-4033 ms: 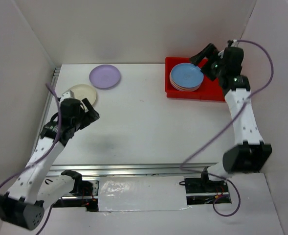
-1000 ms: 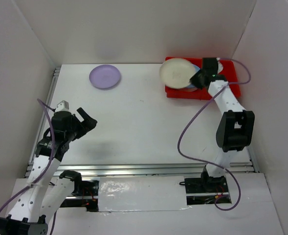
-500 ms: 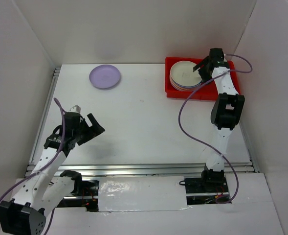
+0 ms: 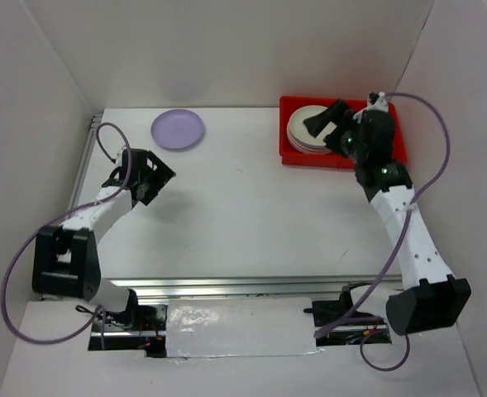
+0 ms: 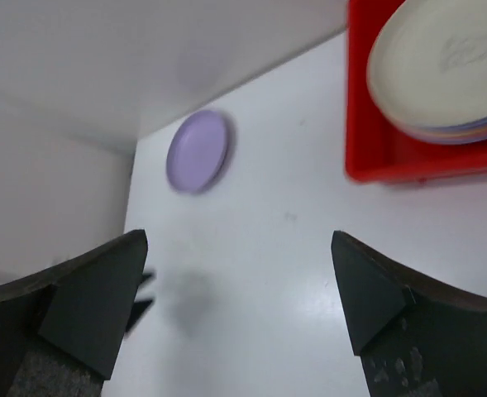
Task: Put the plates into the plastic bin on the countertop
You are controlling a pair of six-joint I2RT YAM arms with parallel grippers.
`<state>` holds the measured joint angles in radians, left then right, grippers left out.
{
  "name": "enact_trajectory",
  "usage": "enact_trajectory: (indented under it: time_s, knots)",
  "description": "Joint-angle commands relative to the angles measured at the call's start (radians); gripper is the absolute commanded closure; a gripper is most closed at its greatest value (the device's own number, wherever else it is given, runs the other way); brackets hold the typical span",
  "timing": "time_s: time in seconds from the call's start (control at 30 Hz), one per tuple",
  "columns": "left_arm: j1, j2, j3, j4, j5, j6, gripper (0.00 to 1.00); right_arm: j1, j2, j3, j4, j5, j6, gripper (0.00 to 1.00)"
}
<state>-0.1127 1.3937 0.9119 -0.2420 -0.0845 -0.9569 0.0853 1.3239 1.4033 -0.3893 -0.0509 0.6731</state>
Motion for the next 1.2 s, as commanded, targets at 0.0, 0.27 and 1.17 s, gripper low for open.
enact_trajectory:
  time_s: [0.0,0.27,1.17]
  knots:
    - [0.06,0.134,0.03,0.297,-0.057,-0.144,0.01,0.062,-0.065,-0.356,0.2,-0.252,-0.018,0.0]
    - [0.145,0.494,0.007,0.948,-0.063,-0.311,0.01,0.267,-0.129,-0.642,0.397,-0.323,0.054,0.0]
    - [-0.082,0.465,0.649,-0.217,-0.366,-0.067,1.0,0.343,-0.203,-0.419,0.103,-0.172,-0.073,0.0]
